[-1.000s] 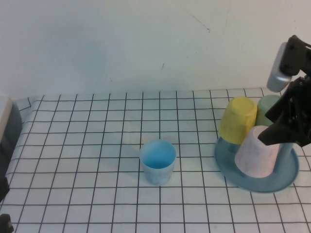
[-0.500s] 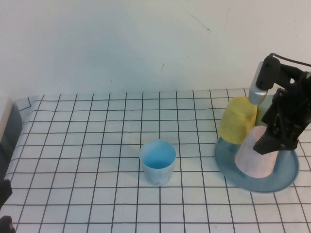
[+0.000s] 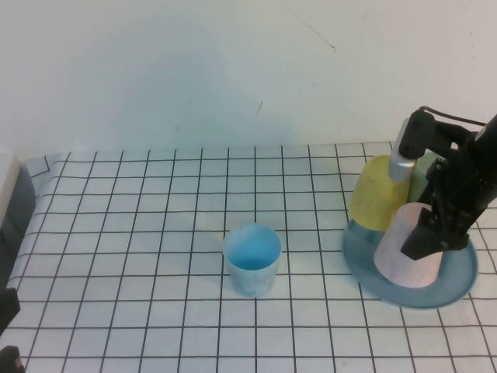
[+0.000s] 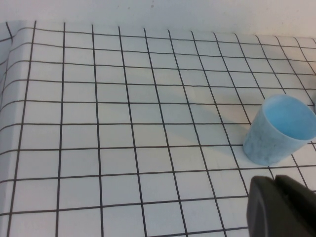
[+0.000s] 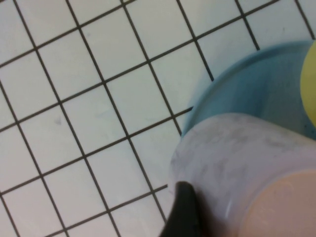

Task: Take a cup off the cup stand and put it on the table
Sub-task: Pick up the cup from the rack, then hand over the cup

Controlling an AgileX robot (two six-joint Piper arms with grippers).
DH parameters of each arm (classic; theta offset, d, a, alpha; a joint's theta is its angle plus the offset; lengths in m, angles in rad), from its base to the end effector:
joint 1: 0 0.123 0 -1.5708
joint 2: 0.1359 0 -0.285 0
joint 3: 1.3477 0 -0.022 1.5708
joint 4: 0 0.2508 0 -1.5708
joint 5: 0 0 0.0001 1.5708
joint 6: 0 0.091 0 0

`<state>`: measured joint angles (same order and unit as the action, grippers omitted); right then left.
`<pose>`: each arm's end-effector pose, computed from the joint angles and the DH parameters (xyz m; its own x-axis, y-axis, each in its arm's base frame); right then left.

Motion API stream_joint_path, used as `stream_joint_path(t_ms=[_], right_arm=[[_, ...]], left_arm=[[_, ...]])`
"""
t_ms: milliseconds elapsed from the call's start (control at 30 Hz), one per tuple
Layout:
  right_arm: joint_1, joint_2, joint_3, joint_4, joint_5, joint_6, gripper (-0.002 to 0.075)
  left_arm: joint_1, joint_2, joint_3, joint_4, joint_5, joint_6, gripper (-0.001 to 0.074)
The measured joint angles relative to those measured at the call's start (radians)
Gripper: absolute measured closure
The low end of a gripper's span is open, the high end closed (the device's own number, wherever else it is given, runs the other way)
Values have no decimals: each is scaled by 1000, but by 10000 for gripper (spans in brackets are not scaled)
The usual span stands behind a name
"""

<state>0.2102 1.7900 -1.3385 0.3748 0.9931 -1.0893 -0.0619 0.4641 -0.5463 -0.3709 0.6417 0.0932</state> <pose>0.3485 0.1029 0.2374 -0.3968 -0.8333 -0.3848 -0.9032 0.4291 0.0021 0.0873 -0.0252 0.3101 -0.4681 -0.1737 -0.8664 0.1629 0.9467 -0.2778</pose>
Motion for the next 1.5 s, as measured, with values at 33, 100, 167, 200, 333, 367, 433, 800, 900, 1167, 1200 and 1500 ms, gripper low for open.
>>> stream_joint_path(t_ms=[33,100,167,200,333,367,433,800,900,1167,1200,1500], right_arm=[[0,0,0,0,4,0,154],[0,0,0,-1,8,0,153],[0,0,0,-1,21,0,153],[0,0,-3,-1,27,0,153],[0,0,-32,-2,78,0,153],[0,0,-47,-2,100,2,153],[0,0,-86,-3,151,11,153],[0,-15,-354,-7,230,277,153],[0,-48,-394,18,235,364,153],[0,-133,-371,345,239,308,153],[0,-138,-352,412,239,281,153],[37,-140,-29,991,218,13,153]], left_arm=[[0,0,0,-5,0,0,738],[0,0,0,-16,0,0,738],[0,0,0,-35,0,-2,738],[0,0,0,-42,0,-2,738],[0,0,0,-81,0,-2,738],[0,0,0,-98,0,-2,738],[0,0,0,-138,0,-2,738],[0,0,0,-387,0,-2,738],[0,0,0,-490,5,31,738],[0,23,0,-958,63,298,619],[0,29,0,-1013,71,320,571],[0,120,0,-1166,95,342,86]])
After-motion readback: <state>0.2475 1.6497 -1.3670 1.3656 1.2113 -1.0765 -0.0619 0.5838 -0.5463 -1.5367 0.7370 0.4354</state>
